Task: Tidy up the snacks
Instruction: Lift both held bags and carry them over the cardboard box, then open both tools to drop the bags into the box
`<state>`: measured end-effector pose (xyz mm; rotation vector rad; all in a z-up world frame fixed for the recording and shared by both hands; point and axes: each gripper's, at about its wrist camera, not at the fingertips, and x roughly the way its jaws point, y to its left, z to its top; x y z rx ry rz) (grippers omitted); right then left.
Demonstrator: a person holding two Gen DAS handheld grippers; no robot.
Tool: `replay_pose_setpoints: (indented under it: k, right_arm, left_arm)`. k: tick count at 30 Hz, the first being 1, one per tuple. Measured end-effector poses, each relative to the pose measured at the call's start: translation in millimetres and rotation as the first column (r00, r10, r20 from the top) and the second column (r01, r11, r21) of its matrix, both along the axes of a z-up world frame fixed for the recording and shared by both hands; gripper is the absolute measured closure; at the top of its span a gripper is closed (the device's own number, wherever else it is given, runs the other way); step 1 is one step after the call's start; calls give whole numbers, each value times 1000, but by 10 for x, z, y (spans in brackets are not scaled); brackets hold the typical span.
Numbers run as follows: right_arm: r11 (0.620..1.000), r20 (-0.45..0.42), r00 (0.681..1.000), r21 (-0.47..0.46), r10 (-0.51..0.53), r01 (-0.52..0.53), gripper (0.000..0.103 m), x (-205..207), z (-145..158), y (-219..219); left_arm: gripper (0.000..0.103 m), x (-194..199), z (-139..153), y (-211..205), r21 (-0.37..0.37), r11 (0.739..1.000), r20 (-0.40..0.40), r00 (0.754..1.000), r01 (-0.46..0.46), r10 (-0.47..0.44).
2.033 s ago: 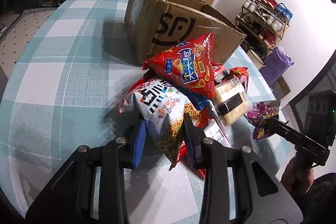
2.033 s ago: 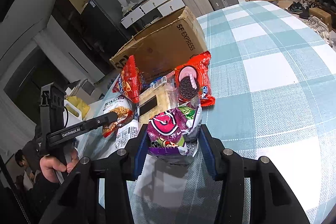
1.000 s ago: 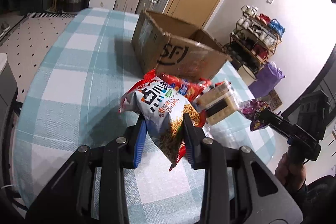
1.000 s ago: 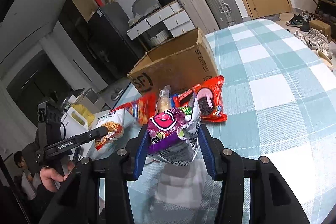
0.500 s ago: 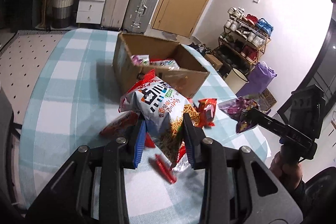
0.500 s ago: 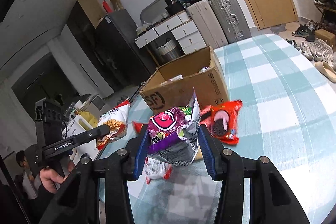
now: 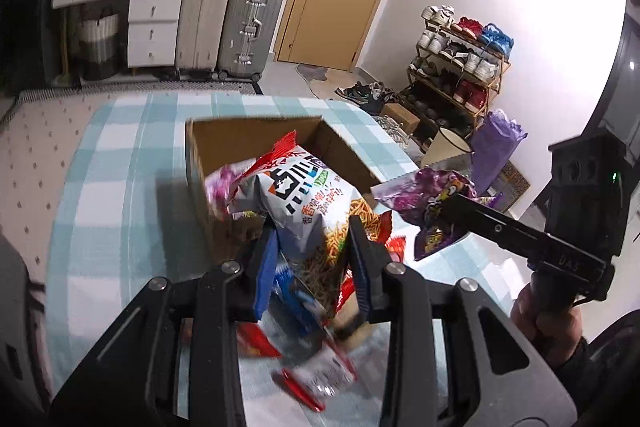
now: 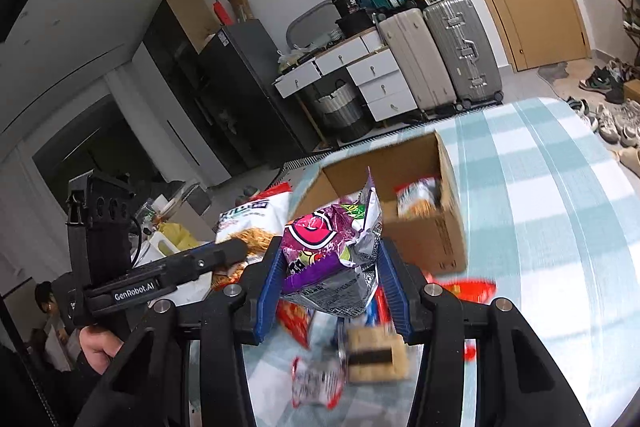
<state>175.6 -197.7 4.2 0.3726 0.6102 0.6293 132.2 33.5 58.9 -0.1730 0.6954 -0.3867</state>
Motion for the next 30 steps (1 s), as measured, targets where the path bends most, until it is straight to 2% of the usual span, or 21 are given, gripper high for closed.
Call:
replay_pose_setpoints:
  k: [8,12,18,27,30]
  right_arm:
    - [1000,13,1000,-24,17,-17,56,462,268,154]
    - [999,11,1000,-34,8,-8,56,700,320,184]
    - [999,-12,1000,-47,-11,10,56,1040,251,179]
    - [995,-36,999,-98,-21,17,56,1336,81,288]
    - [994,-53,998,-103,-28,22,56,1420,27,297]
  left_arm:
    - [73,575,345,-188,28,1000,16,1000,14,-14]
    - [73,848,380,-190,32,999,6,1000,11,-11]
    - [73,1337,231,-203,43,999,-33,999,5,-4]
    - [73,1784,-166,-176,52,999,-88,996,5,0]
    - [72,1867,-218,-196,61,998,-87,996,6,0]
